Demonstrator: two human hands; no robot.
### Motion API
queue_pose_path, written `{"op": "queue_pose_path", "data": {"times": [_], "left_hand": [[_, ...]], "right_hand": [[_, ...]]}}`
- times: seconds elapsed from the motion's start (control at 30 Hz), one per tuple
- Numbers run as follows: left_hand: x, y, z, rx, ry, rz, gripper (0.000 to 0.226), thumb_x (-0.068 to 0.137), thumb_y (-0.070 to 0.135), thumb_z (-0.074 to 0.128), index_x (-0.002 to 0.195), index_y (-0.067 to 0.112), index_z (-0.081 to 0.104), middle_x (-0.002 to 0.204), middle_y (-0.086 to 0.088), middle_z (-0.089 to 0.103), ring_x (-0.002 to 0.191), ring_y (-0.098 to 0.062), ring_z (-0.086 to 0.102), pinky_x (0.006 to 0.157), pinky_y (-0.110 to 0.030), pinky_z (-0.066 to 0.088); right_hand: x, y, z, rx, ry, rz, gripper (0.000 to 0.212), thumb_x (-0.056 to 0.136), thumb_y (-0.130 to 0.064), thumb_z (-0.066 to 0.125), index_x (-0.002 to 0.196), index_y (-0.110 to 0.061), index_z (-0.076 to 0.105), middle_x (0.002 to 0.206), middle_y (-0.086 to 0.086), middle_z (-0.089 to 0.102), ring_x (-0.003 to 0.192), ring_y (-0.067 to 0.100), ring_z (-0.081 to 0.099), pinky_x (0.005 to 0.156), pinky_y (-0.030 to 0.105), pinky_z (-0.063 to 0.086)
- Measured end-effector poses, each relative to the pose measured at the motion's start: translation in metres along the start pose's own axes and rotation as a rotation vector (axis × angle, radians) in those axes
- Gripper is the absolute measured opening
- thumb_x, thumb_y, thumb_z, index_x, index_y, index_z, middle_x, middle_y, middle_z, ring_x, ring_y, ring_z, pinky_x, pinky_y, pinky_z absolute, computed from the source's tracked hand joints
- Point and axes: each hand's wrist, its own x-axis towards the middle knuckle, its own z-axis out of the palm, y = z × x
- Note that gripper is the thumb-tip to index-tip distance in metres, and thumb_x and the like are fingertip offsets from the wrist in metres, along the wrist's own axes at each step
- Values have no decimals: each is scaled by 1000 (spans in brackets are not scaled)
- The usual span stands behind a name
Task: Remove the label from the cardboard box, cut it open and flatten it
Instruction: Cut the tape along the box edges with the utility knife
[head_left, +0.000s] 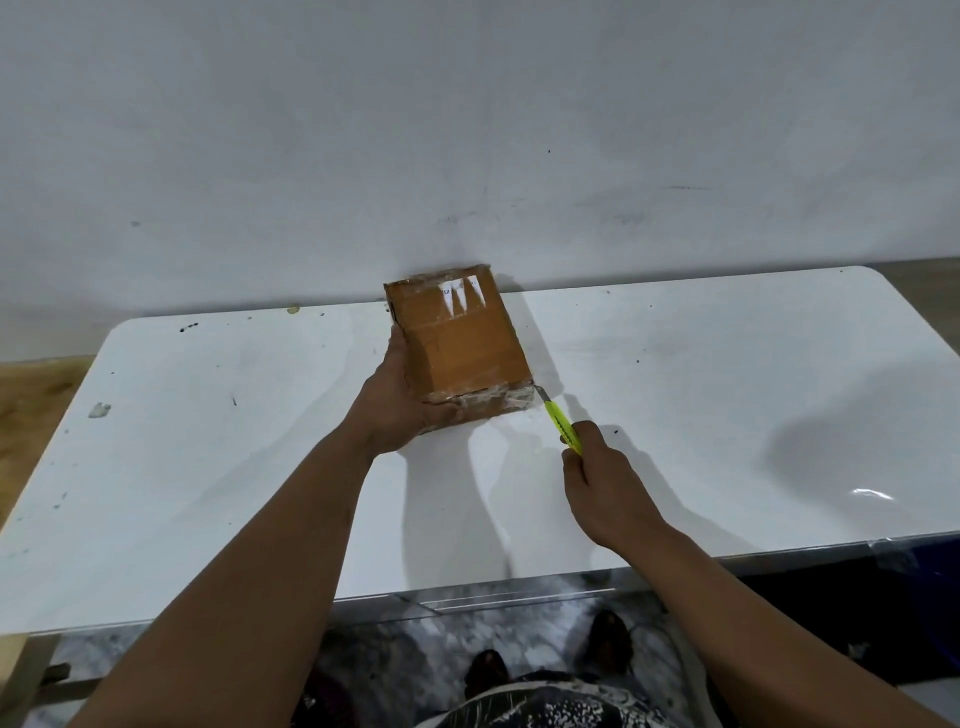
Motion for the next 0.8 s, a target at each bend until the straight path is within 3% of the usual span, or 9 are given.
{"op": "queue_pose_path", "data": {"times": [0.33, 0.43, 0.57, 0.73, 0.8], "left_hand": [[1, -1, -2, 9, -3, -2, 133, 73, 37, 92, 161, 39, -7, 136, 18, 50, 117, -11, 53, 95, -24, 41], [1, 0, -1, 13, 3, -4, 133, 73, 35, 92, 161, 40, -8, 136, 17, 50, 117, -11, 53, 95, -25, 42], [-1, 0, -1, 5, 8, -35, 137, 74, 33, 92, 161, 37, -14, 142, 12, 48, 118, -10, 50, 96, -24, 41], [-3, 1, -1, -26, 26, -49, 135, 75, 24, 91, 161, 36, -12, 130, 21, 48, 111, -6, 52, 76, -5, 40], [-4, 2, -2, -26, 23, -38, 133, 74, 24, 92, 162, 38, -7, 128, 21, 51, 110, -7, 54, 75, -5, 40]], "right_hand": [[6, -11, 2, -97, -7, 32, 20, 101, -19, 40, 119, -11, 42, 71, 0, 51, 58, 23, 50, 48, 29, 29], [15, -17, 4, -158, -77, 102, 13, 99, -15, 39, 111, -10, 41, 82, 5, 51, 68, 27, 51, 49, 29, 28], [23, -23, 2, -226, -219, 220, 8, 92, -10, 41, 97, -12, 35, 80, 4, 47, 74, 27, 52, 48, 27, 27], [30, -29, -14, -206, -287, 248, 8, 91, -14, 40, 98, -11, 39, 78, 2, 45, 68, 18, 48, 50, 27, 30], [27, -22, -24, -217, -292, 240, 6, 91, -19, 40, 92, -13, 42, 83, 5, 51, 70, 20, 50, 52, 28, 32]]}}
